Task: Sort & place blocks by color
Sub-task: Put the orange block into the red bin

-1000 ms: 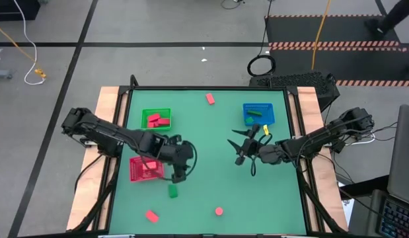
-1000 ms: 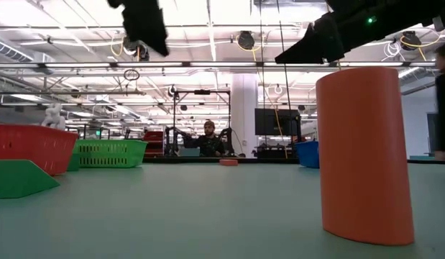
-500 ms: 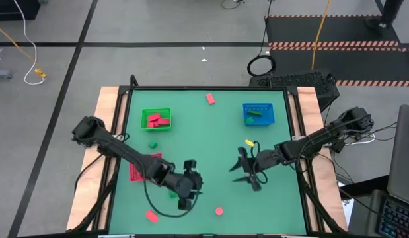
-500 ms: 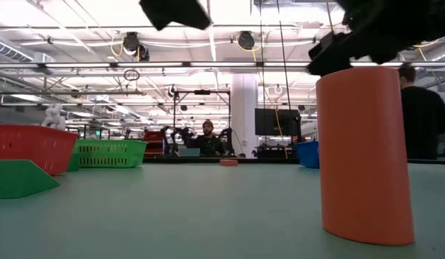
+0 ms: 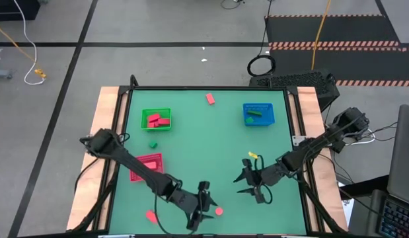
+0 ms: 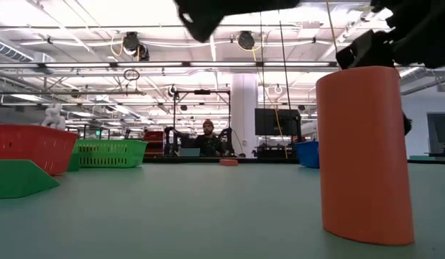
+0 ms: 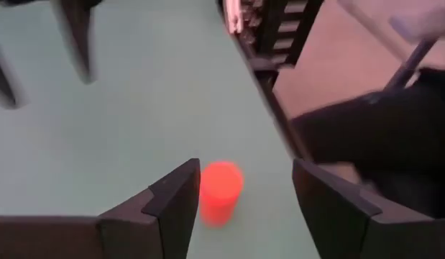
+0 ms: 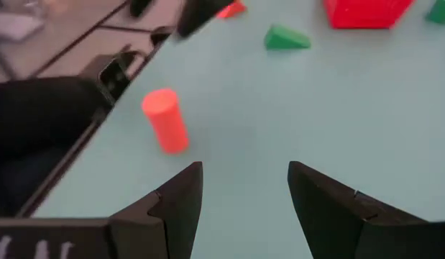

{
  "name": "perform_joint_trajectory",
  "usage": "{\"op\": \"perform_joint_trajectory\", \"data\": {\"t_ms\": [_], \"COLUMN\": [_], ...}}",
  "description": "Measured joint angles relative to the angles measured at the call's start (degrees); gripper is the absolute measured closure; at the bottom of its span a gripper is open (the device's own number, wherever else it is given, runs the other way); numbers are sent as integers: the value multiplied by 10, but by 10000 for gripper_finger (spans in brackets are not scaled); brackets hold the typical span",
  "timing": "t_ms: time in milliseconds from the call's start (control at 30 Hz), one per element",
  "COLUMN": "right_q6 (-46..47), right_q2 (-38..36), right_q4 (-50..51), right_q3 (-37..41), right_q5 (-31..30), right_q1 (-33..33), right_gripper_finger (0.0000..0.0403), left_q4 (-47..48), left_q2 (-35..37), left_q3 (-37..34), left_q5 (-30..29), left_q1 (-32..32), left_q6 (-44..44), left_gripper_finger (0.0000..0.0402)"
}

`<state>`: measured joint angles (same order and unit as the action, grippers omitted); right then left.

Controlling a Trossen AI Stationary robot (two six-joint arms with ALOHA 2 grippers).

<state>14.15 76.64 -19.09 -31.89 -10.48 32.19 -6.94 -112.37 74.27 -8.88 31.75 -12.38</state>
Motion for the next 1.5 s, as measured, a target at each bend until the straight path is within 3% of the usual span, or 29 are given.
{"op": "perform_joint_trajectory", "data": {"t_ms": [167,400,733,933,1067,1233,1500], "right_q6": [44,54,64,61,60,61,61], "right_q2": [0,0,0,0,0,0,0], "right_q4": [-2,-37,-47,-44,-43,-42,-42], "right_q3": [13,30,35,35,35,35,34], "right_q5": [-2,-2,-6,-19,-20,-20,-33], "right_q1": [10,20,20,20,20,20,20], "right_gripper_finger": [204,204,204,204,204,204,204], "left_q4": [-52,-56,-115,-116,-122,-133,-141], "left_q2": [-36,-61,-103,-113,-124,-128,-128], "left_q3": [1,0,1,1,1,1,1], "left_q5": [-5,-43,-38,-40,-42,-40,-37], "left_q1": [10,11,-2,-5,-9,-11,-11], "left_q6": [-14,-1,-4,-6,-6,-7,-8], "left_gripper_finger": [150,114,50,44,66,122,262]}}
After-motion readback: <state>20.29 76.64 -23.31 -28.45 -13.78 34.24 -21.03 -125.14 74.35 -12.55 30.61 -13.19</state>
